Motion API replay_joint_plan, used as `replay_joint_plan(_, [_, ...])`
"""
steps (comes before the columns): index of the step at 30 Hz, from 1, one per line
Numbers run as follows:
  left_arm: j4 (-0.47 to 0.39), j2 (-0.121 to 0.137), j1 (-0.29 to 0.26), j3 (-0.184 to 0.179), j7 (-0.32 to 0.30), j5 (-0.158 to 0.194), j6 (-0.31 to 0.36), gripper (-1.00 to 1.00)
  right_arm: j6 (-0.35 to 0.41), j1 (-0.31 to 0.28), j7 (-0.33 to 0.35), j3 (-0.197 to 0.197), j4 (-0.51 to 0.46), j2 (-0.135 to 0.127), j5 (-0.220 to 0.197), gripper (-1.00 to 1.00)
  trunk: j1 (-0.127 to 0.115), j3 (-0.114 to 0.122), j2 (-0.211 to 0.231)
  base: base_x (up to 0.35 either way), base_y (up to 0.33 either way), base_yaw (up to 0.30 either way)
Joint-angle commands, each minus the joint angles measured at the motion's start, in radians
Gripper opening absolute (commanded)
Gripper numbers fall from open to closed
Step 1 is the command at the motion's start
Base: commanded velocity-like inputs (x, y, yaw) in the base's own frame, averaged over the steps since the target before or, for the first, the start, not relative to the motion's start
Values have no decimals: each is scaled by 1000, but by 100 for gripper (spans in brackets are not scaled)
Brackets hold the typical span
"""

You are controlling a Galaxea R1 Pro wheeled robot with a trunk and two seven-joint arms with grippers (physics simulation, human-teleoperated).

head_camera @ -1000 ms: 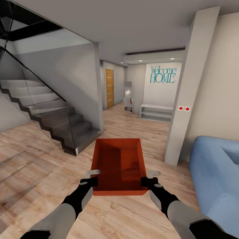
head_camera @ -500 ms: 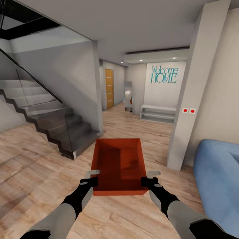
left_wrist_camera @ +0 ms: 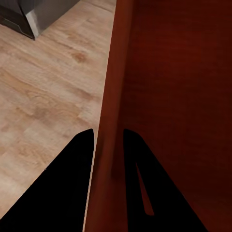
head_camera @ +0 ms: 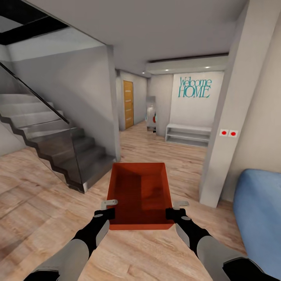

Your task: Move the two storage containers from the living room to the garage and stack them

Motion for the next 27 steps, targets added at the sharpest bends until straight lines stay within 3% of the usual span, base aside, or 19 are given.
replay_joint_plan(1, [-6,37,0,17,42,-20,7,-100,-4,0,-9,-17,4,-1,-11,-100,1,0,-1,322,0,0])
replay_joint_plan(27, [-6,38,0,17,41,-20,8,-100,-4,0,-9,-17,4,-1,-11,-100,1,0,-1,322,0,0])
